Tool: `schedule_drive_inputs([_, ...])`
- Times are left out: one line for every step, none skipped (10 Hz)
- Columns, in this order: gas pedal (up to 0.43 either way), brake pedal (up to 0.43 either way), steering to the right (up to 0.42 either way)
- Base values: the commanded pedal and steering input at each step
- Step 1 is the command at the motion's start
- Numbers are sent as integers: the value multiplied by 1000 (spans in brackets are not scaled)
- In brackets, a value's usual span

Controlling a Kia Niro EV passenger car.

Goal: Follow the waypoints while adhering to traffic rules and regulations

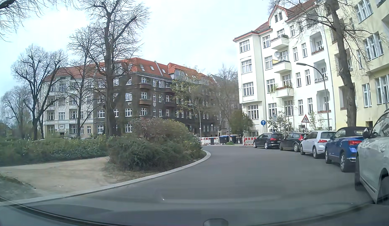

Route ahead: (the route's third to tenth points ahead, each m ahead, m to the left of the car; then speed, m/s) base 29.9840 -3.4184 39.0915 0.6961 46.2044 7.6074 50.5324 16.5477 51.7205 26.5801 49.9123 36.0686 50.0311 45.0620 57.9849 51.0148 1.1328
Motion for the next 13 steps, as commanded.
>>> schedule_drive_inputs([8,0,-408])
schedule_drive_inputs([20,0,-373])
schedule_drive_inputs([28,0,-326])
schedule_drive_inputs([47,0,-276])
schedule_drive_inputs([59,0,-229])
schedule_drive_inputs([67,0,-178])
schedule_drive_inputs([98,0,-122])
schedule_drive_inputs([150,0,-59])
schedule_drive_inputs([157,0,-2])
schedule_drive_inputs([177,0,68])
schedule_drive_inputs([197,0,143])
schedule_drive_inputs([209,0,203])
schedule_drive_inputs([240,0,245])
